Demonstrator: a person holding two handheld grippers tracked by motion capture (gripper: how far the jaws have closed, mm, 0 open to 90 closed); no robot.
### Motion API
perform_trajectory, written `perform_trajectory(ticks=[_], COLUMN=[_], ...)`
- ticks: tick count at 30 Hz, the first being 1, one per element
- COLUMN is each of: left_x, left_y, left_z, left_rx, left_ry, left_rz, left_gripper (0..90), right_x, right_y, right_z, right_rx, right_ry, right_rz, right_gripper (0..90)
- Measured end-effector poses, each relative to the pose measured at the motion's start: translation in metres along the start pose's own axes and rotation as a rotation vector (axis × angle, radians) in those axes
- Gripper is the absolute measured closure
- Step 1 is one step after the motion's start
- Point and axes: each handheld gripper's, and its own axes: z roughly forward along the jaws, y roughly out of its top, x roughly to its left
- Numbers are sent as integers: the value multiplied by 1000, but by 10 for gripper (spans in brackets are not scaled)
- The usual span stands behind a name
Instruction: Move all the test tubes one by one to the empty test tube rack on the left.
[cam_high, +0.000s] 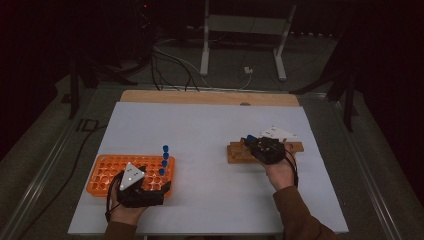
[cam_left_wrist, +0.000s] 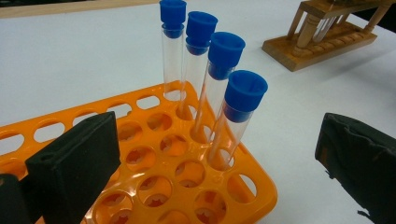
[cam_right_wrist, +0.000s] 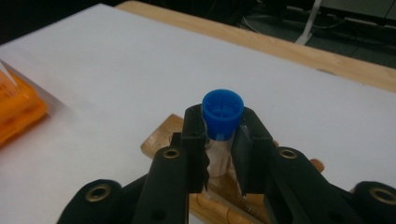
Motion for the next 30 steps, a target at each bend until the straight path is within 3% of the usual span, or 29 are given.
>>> perform_trajectory(ticks=[22, 30], left_x=[-1, -5], left_y=[1, 11], left_z=[-1, -10], left_rx=[-6, -68], left_ry=[7, 34], left_rz=[4, 12], left_gripper=[7, 9], right_x=[4, 10], right_y=[22, 21], right_z=[-39, -50], right_rx=[-119, -125], right_ry=[18, 72], right_rz=[7, 11], right_gripper=[763, 763])
